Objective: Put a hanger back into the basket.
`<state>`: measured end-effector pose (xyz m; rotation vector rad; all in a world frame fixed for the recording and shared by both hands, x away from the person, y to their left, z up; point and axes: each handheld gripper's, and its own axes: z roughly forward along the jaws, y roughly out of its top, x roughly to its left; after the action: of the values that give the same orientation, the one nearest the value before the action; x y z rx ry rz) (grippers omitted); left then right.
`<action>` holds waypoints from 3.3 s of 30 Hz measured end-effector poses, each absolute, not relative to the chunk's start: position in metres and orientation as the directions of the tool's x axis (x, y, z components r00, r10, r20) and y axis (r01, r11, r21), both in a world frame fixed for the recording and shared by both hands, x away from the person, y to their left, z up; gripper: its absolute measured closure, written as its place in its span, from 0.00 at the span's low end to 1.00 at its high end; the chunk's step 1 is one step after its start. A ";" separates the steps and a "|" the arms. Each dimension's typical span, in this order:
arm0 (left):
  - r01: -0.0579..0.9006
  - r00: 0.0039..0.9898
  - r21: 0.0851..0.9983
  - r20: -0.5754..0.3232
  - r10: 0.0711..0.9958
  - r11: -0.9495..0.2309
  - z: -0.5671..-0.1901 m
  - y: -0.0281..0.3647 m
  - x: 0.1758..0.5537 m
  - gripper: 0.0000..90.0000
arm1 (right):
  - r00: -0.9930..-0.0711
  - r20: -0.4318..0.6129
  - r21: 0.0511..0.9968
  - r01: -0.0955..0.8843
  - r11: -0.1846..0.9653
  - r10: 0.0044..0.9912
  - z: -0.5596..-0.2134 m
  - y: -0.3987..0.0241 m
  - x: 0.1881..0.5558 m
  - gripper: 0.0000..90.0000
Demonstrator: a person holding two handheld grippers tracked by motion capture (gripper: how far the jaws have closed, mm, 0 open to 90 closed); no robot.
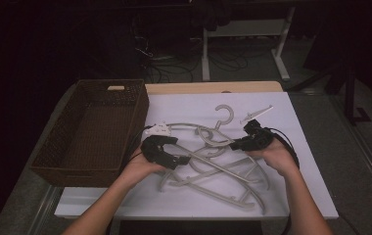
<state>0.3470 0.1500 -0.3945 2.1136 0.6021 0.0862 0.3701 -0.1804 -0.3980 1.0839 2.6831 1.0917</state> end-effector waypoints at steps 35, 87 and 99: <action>0.190 0.965 0.729 -0.016 0.262 -0.657 -0.368 0.138 0.360 0.67 | -0.914 0.217 0.609 0.401 0.685 0.342 -0.360 -0.176 0.354 0.90; 0.272 0.915 0.713 0.016 0.404 -0.646 -0.302 0.189 0.348 0.91 | -0.855 0.130 0.734 0.424 0.531 0.503 -0.342 -0.213 0.358 0.27; 0.327 0.853 0.748 0.030 0.521 -0.578 -0.272 0.263 0.360 0.91 | -0.816 0.103 0.744 0.443 0.500 0.569 -0.353 -0.215 0.359 0.22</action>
<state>0.3600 0.2628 -0.2719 2.2343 0.6119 0.3155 0.3591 -0.2147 -0.3529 0.8776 2.5836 1.2126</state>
